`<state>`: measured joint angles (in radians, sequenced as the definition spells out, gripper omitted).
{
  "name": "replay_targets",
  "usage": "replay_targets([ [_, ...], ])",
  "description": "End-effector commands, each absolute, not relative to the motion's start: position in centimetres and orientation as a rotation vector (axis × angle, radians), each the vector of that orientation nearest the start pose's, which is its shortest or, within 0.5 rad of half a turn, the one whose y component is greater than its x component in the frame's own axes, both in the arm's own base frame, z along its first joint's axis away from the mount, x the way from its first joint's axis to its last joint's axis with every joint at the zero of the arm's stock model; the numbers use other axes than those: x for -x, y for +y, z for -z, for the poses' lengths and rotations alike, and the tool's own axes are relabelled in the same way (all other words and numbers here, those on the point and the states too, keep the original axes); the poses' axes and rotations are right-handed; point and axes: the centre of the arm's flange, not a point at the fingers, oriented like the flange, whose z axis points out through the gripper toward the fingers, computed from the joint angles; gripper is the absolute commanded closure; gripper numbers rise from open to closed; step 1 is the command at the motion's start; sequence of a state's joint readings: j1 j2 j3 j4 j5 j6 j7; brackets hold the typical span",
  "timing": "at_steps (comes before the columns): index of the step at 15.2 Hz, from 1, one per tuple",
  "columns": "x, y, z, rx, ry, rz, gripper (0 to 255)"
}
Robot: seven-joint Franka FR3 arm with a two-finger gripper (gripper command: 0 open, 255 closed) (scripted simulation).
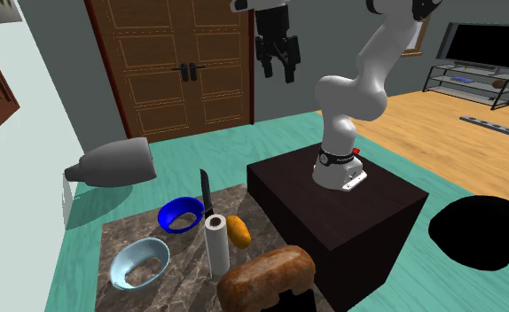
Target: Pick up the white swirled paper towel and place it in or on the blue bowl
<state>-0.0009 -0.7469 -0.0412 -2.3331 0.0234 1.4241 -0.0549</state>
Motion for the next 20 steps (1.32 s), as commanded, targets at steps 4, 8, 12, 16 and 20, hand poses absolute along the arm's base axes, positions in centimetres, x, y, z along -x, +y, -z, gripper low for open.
replay_targets([
  [4, -31.6, -0.5, -54.4, 3.082, -0.035, -0.224, 0],
  [8, -33.8, 0.5, -49.8, 3.094, -0.026, -0.194, 0],
  [12, -36.1, 1.5, -45.4, 3.106, -0.017, -0.164, 0],
  [16, -38.5, 2.4, -40.9, 3.117, -0.008, -0.133, 0],
  [20, -41.0, 3.3, -36.5, 3.128, 0.002, -0.103, 0],
])
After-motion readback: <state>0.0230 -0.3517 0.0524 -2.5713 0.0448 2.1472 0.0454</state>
